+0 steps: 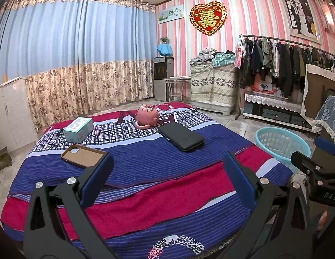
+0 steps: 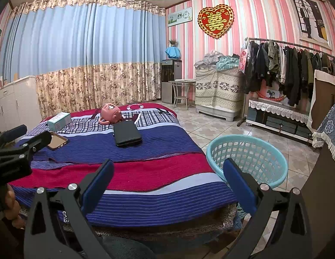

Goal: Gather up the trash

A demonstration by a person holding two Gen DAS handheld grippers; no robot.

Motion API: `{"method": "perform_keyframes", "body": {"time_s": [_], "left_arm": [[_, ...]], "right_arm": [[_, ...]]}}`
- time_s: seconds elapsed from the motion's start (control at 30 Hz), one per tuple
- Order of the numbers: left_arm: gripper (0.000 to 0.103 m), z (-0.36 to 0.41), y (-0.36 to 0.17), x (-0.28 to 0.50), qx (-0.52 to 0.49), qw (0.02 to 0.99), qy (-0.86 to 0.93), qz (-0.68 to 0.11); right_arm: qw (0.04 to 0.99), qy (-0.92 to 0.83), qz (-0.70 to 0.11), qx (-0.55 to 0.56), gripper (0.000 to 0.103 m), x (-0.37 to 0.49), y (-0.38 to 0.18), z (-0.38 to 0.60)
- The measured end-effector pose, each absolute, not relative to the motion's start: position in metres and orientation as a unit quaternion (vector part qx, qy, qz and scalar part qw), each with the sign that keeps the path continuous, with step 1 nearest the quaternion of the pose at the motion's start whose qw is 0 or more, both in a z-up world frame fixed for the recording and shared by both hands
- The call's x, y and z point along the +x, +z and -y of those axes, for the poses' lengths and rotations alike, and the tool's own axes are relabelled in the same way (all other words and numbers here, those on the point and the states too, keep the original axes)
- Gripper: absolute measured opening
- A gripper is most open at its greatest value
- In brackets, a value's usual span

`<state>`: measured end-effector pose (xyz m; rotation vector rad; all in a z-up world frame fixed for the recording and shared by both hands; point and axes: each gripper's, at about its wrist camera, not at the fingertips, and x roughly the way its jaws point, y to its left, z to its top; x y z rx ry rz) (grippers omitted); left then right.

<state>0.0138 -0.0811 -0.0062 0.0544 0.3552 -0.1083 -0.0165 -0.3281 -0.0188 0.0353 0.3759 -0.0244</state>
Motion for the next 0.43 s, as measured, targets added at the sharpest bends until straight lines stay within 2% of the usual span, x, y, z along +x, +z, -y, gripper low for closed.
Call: {"method": "perform_keyframes", "body": {"time_s": [0.43], "left_arm": [[0.098, 0.0838, 0.0015, 0.0126, 0.034, 0.984, -0.059, -0.167]], "right_arm": [[0.982, -0.012, -0.187, 0.018, 0.098, -0.0164, -0.0201, 0.3280]]}}
